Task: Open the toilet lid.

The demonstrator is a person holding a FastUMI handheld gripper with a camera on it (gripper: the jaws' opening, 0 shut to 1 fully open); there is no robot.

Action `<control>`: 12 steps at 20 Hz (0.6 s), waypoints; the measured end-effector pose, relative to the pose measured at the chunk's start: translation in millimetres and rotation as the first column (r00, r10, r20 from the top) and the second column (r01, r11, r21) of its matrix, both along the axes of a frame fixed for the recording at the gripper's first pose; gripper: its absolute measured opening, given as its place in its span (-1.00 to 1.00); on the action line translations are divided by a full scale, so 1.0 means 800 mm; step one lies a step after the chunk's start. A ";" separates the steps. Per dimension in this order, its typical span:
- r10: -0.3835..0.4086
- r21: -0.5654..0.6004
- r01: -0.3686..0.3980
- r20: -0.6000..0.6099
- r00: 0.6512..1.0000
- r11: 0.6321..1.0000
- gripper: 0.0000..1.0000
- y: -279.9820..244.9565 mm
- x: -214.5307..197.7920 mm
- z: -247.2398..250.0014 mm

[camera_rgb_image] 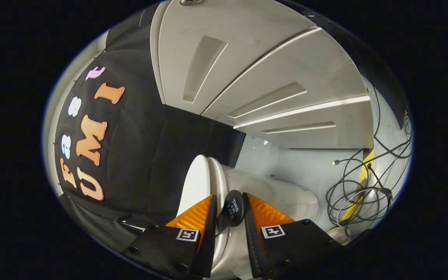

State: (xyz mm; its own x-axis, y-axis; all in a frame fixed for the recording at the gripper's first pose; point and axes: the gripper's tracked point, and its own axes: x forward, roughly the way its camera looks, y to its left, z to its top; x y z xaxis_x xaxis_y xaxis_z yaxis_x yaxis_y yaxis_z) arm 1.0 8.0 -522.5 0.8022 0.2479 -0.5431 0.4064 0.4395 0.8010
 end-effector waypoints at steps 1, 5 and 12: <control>-0.002 0.008 0.002 0.003 1.000 1.000 -0.24 0.003 0.003 -0.002; -0.009 0.057 0.010 -0.017 1.000 0.998 -0.52 -0.001 0.001 0.002; 0.082 -0.012 -0.083 -0.035 0.996 0.996 -0.60 0.008 0.003 0.025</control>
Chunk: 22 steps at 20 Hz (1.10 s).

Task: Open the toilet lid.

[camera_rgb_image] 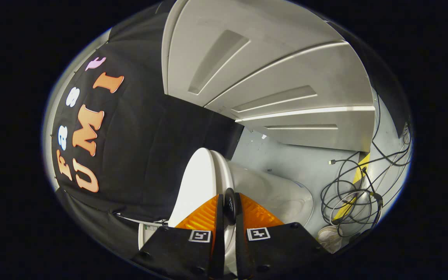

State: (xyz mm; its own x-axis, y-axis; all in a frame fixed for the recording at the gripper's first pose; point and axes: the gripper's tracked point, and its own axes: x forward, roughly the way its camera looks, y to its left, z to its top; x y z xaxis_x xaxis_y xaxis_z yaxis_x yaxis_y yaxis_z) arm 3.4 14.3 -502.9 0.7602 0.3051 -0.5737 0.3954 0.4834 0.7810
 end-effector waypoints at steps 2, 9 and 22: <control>-0.019 0.029 0.020 -0.018 1.000 0.999 -0.66 0.012 0.003 0.003; 0.002 0.028 -0.003 0.042 0.999 1.000 -0.84 0.012 0.008 0.073; 0.079 -0.114 -0.057 0.201 0.976 0.992 -0.83 0.066 0.050 0.206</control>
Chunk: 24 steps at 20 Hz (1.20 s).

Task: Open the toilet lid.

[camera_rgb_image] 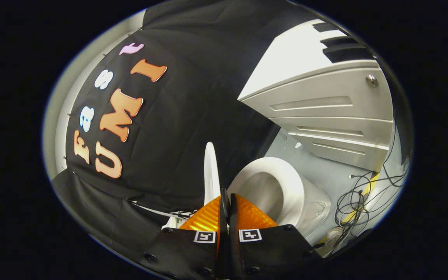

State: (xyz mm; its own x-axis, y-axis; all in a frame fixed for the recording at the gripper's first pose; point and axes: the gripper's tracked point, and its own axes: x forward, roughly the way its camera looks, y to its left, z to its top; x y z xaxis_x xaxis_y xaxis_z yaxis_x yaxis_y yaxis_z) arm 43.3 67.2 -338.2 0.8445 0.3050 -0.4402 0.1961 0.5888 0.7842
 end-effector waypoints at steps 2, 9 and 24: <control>0.019 -0.044 -0.018 0.020 1.000 0.999 -0.84 0.013 0.005 0.018; 0.064 -0.139 -0.057 0.045 0.997 0.989 -0.84 0.053 0.003 0.069; 0.175 -0.276 -0.144 0.090 0.980 0.950 -0.84 0.148 0.000 0.142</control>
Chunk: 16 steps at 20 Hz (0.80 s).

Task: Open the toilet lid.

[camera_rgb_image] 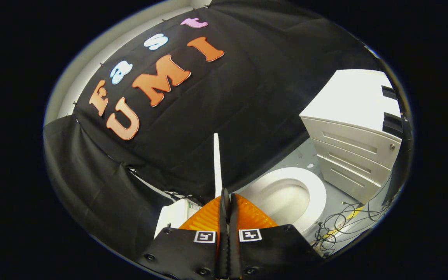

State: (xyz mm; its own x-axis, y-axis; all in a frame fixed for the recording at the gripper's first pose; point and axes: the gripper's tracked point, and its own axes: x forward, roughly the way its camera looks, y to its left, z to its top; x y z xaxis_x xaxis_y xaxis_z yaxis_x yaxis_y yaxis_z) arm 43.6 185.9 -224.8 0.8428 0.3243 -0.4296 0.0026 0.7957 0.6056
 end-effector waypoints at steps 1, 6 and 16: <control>0.008 0.001 -0.008 0.001 1.000 1.000 -0.84 0.007 -0.001 0.005; 0.049 -0.044 -0.048 0.022 0.999 0.998 -0.84 0.042 -0.008 0.026; 0.119 -0.134 -0.112 0.050 0.992 0.985 -0.84 0.109 -0.026 0.059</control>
